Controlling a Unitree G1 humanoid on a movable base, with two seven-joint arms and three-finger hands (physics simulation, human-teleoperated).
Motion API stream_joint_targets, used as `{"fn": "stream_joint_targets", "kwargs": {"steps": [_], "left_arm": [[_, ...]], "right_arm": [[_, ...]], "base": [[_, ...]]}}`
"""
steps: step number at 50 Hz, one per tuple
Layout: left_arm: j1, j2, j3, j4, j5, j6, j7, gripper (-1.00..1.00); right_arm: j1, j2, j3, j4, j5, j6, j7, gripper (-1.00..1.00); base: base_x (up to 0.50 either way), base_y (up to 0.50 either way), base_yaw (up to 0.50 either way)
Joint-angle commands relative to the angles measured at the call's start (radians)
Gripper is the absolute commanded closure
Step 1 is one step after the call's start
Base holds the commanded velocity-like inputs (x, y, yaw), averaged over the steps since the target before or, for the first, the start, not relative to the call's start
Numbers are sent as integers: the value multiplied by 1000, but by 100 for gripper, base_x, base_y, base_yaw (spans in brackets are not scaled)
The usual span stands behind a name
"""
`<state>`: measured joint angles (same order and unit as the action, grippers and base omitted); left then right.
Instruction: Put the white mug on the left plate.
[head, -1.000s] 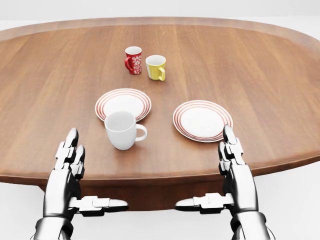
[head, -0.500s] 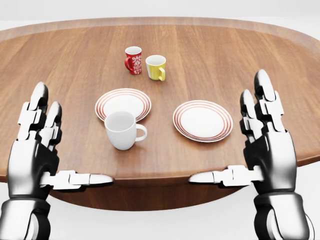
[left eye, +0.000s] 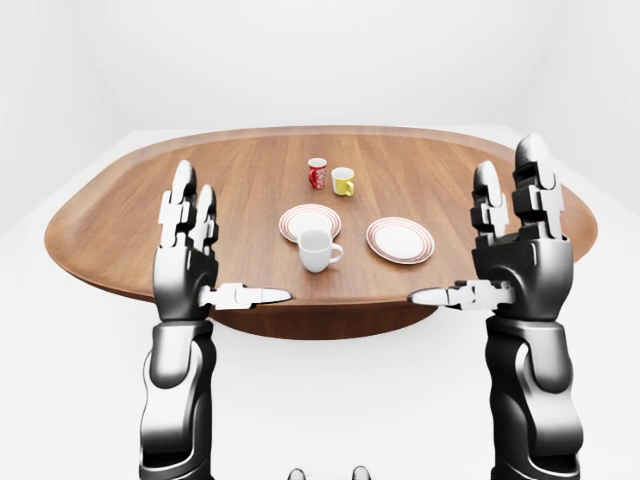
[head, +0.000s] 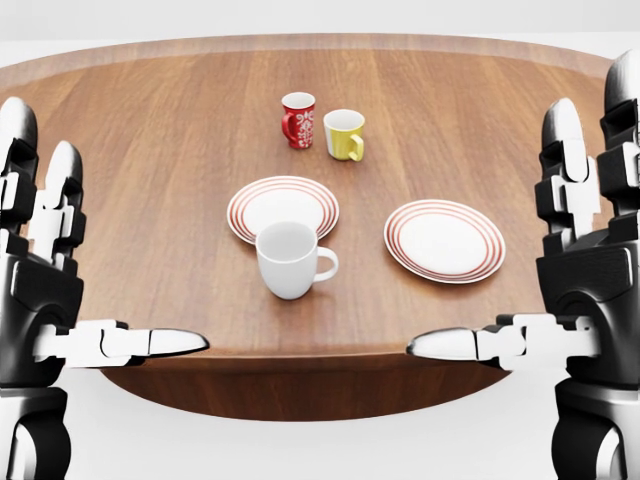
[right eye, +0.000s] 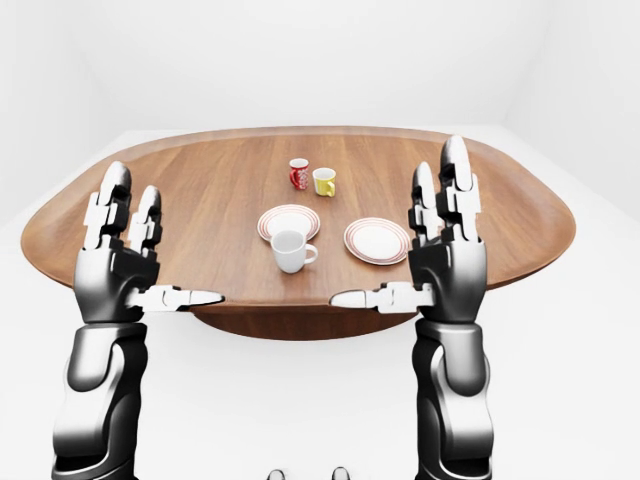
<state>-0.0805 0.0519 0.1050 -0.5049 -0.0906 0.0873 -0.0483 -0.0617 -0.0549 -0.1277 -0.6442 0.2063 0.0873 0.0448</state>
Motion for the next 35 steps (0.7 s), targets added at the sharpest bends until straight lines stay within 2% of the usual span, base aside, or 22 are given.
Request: {"fn": "stream_joint_targets", "kwargs": {"steps": [1, 26, 35], "left_arm": [[4, 2, 1, -14, -3, 0, -7, -98], [5, 3, 5, -15, -3, 0, -12, -98], [14, -2, -7, -36, -1, 0, -20, -98]], "right_arm": [[4, -2, -3, -25, 9, 0, 11, -100], [6, -1, 0, 1, -9, 0, 3, -100], [15, 7, -6, -21, 21, 0, 10, -100]], "base": [[0, 50, 0], [0, 50, 0], [0, 0, 0]]}}
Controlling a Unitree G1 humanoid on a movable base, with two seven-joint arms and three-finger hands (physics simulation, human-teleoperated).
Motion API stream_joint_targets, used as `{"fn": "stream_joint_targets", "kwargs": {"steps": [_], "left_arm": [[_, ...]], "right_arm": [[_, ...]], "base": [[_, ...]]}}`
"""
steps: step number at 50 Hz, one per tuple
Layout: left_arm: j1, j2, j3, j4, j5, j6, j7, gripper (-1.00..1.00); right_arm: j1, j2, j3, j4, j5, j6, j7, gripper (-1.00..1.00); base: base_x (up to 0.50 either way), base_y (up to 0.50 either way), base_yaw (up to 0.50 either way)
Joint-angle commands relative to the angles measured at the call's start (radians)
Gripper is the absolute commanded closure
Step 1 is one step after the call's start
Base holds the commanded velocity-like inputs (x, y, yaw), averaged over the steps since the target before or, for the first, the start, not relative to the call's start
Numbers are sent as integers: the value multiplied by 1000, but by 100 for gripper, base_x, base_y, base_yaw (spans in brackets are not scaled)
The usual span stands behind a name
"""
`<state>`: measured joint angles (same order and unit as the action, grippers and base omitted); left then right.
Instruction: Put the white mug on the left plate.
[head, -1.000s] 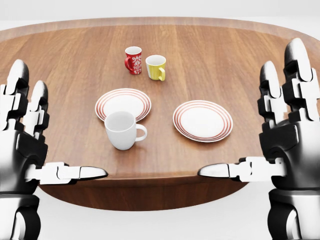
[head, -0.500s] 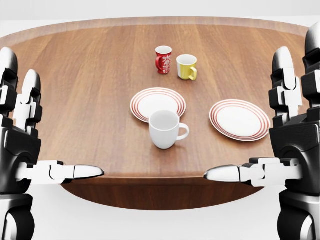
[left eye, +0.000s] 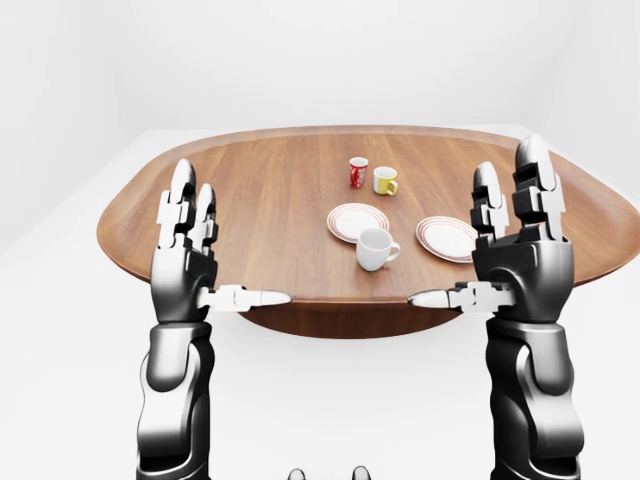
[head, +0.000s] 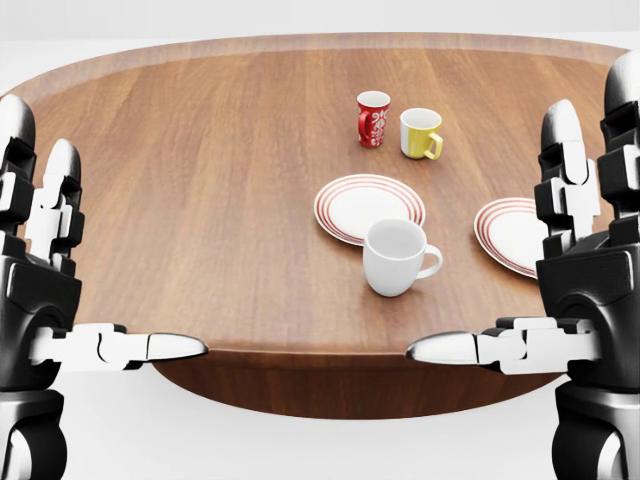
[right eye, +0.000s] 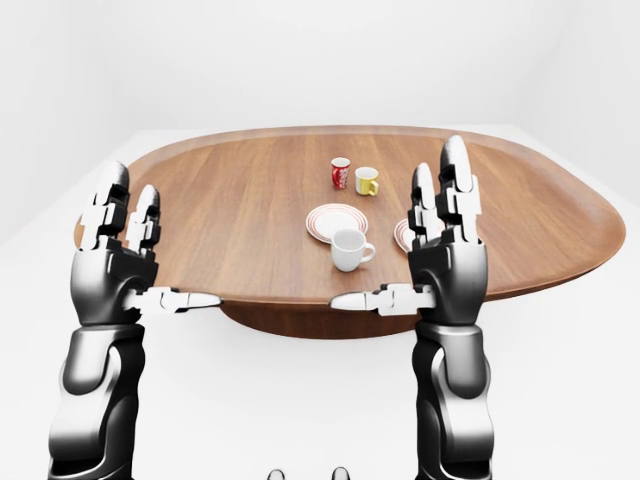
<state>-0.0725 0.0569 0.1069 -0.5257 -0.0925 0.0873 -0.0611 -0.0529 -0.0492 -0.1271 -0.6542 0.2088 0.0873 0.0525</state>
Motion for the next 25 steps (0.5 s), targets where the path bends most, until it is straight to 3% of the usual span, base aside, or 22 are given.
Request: {"fn": "stream_joint_targets", "kwargs": {"steps": [1, 25], "left_arm": [[5, -7, -7, -15, 1, 0, -8, -98], [5, -7, -7, -14, 1, 0, -11, -98]], "right_arm": [[4, 6, -11, -16, 28, 0, -3, -100], [5, -5, -8, -43, 62, 0, 4, -100]], "base": [[0, 0, 0], [48, 0, 0]]}}
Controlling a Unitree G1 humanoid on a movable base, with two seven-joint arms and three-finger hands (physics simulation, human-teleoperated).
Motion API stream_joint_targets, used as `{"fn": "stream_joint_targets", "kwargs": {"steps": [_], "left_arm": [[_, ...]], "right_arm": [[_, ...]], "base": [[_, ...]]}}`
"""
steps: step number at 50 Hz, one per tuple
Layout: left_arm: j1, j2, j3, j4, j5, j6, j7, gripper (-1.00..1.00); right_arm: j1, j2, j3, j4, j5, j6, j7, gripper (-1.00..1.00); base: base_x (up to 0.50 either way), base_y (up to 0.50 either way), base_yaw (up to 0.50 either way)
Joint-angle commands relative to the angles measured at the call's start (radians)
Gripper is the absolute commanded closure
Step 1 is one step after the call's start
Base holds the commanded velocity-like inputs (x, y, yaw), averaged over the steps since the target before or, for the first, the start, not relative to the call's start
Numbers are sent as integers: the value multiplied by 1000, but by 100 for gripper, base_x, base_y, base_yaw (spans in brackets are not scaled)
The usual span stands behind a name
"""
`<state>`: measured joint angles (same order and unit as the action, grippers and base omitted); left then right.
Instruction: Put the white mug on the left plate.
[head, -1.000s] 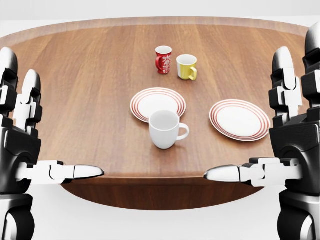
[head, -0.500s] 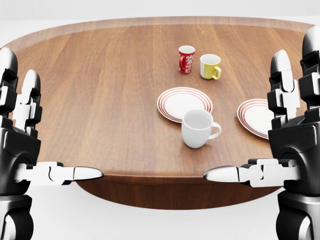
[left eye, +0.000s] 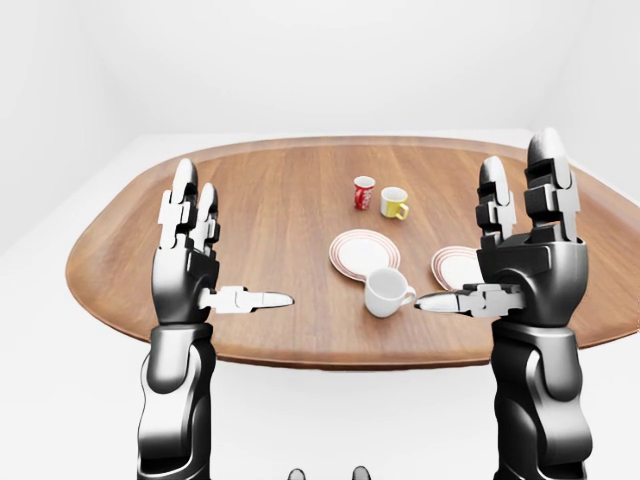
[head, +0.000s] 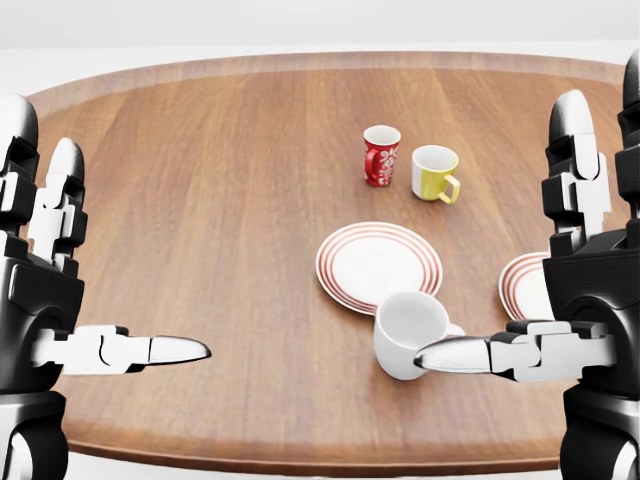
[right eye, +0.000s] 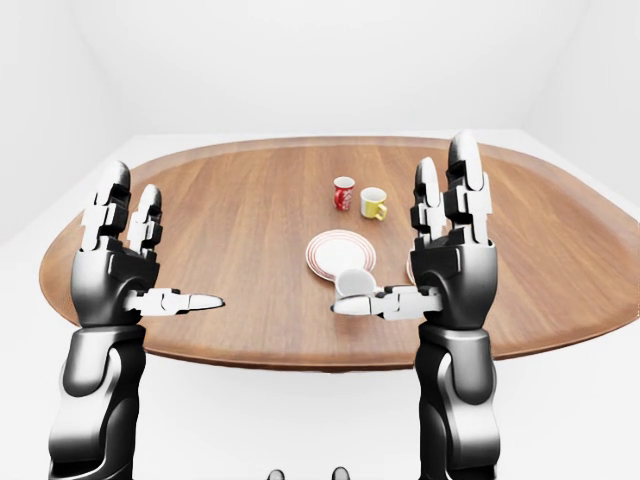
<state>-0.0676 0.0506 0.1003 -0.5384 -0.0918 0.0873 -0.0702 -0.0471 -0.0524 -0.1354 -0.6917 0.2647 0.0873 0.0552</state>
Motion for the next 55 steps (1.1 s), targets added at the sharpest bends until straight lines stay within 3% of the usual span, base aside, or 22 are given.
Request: {"fn": "stream_joint_targets", "kwargs": {"steps": [1, 47, 55], "left_arm": [[0, 0, 0, -2, 0, 0, -2, -98], [8, -2, -1, -2, -2, 0, -8, -98], [8, 0, 2, 2, -1, 0, -9, -98]], "right_arm": [[0, -2, 0, -8, 7, 0, 2, -100], [3, 1, 11, -19, -14, 0, 6, -100], [19, 7, 83, -30, -94, 0, 27, -100]], "base": [[50, 0, 0], [50, -1, 0], [7, 0, 0]]}}
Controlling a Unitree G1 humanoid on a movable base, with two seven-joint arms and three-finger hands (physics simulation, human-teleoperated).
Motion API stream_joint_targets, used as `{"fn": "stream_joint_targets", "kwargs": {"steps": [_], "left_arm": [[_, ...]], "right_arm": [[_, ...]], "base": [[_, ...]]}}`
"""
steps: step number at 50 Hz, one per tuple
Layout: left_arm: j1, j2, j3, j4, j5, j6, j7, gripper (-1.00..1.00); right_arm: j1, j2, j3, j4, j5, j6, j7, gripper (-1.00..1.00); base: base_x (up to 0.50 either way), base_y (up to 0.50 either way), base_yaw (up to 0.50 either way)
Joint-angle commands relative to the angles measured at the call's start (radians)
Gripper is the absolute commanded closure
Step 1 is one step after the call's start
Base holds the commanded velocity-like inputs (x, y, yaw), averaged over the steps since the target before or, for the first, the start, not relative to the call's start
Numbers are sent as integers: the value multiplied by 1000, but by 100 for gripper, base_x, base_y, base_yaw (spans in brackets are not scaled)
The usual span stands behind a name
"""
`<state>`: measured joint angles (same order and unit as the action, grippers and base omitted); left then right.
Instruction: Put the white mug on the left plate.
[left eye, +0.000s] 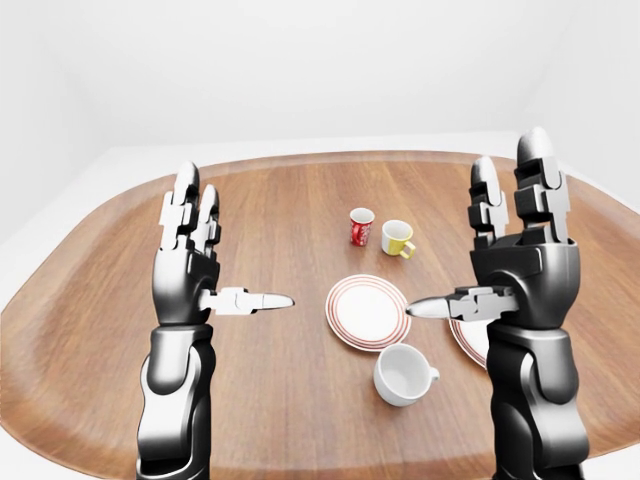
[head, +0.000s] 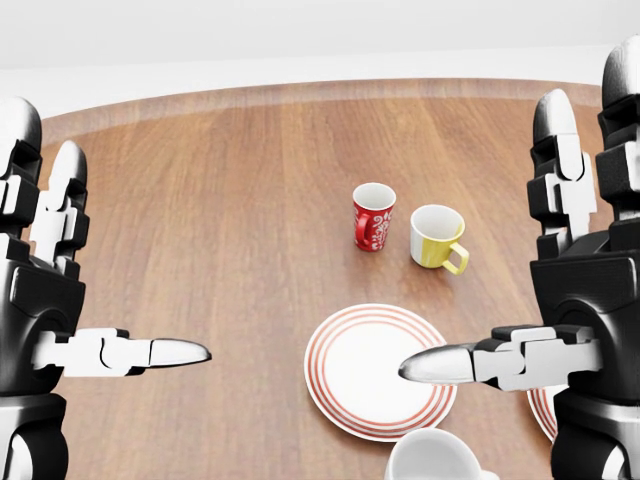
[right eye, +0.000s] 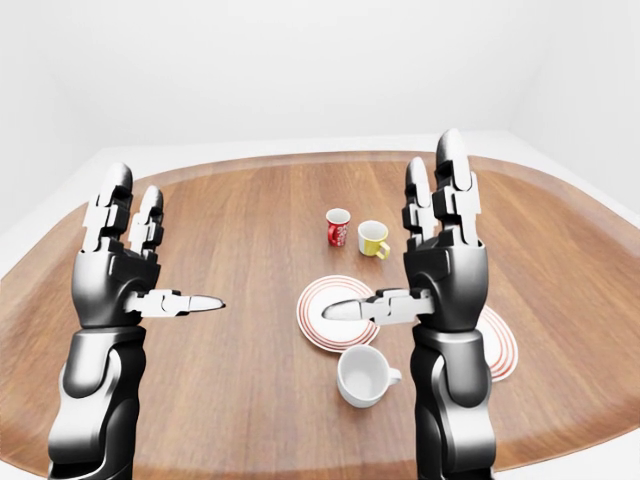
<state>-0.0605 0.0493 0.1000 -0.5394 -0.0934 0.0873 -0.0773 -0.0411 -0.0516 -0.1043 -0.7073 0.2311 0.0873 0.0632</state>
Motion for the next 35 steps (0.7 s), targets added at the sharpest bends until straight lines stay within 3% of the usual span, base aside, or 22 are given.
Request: {"fn": "stream_joint_targets", "kwargs": {"steps": [1, 6, 9, 19, 25, 29, 35], "left_arm": [[1, 1, 3, 3, -1, 0, -2, -98], [3, 0, 2, 5, -1, 0, -4, -98], [2, 1, 4, 8, -1, 0, -4, -98], [1, 1, 1, -1, 1, 0, -3, -98], [-2, 2, 4, -1, 0, 0, -4, -98], [-5, 4, 8, 0, -2, 0, -3, -98], [-7, 5, 9, -5, -4, 0, -3, -98]], "right_arm": [[15, 7, 55, -18, -65, 0, 26, -100], [15, 5, 77, -71, -100, 0, 52, -100], [10, 43, 49, -127, -15, 0, 30, -100], [43, 23, -1, -153, 92, 0, -6, -100], [70, 53, -36, -211, 196, 0, -64, -100], [102, 23, 3, -229, 153, 0, -87, -100], [169, -13, 64, -260, -15, 0, -37, -100]], "base": [[0, 0, 0], [0, 0, 0], [0, 0, 0], [0, 0, 0], [0, 0, 0], [0, 0, 0], [0, 0, 0]]}}
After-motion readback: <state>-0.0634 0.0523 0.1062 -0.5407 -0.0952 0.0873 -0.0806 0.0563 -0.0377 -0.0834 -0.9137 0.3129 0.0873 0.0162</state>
